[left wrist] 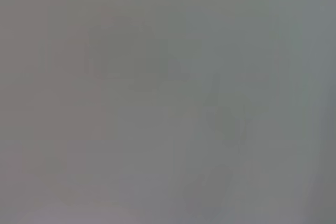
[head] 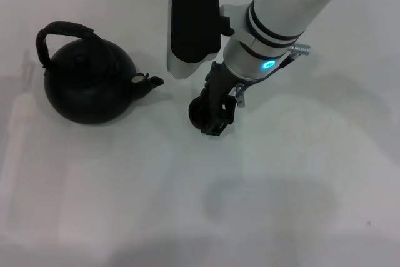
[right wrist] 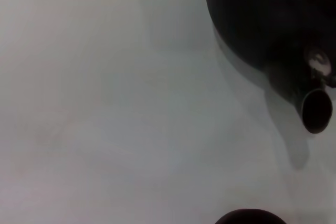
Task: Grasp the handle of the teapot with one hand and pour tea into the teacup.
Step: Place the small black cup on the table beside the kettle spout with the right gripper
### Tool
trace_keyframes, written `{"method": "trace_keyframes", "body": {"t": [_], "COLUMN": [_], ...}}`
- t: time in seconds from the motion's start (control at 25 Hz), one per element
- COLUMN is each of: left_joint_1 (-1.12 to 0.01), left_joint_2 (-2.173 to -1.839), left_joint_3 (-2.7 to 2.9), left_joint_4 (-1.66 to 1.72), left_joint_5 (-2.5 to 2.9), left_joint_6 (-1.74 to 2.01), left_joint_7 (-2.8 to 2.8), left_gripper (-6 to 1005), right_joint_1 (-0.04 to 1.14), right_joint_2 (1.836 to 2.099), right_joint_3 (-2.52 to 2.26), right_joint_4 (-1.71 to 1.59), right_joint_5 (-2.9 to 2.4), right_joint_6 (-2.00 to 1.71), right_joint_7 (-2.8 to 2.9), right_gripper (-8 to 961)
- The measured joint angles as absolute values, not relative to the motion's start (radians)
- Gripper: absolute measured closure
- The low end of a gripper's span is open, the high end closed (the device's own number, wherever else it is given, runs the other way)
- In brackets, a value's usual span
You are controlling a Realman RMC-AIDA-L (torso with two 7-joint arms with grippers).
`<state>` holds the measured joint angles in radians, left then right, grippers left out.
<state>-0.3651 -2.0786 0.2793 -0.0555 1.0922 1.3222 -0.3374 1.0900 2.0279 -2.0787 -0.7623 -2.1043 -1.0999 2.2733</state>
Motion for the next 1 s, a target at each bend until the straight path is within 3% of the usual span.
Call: {"method": "trace_keyframes", "body": {"t": [1.0], "left_joint_1": [-0.345], "left_joint_2": [-2.079], "left_joint_3": [0.283], "left_joint_4": [-0.071], "left_joint_5": [1.096], "left_joint_6": [1.326], "left_joint_7": [-0.374], "left_gripper": [362], "right_joint_1": [1.06], "right_joint_2": [2.028], "right_joint_3": [-2.102], "right_joint_4": [-0.772], "right_joint_5": [-2.055], "right_joint_6": [-1.088], "right_joint_7": [2.273], "right_gripper": [184]}}
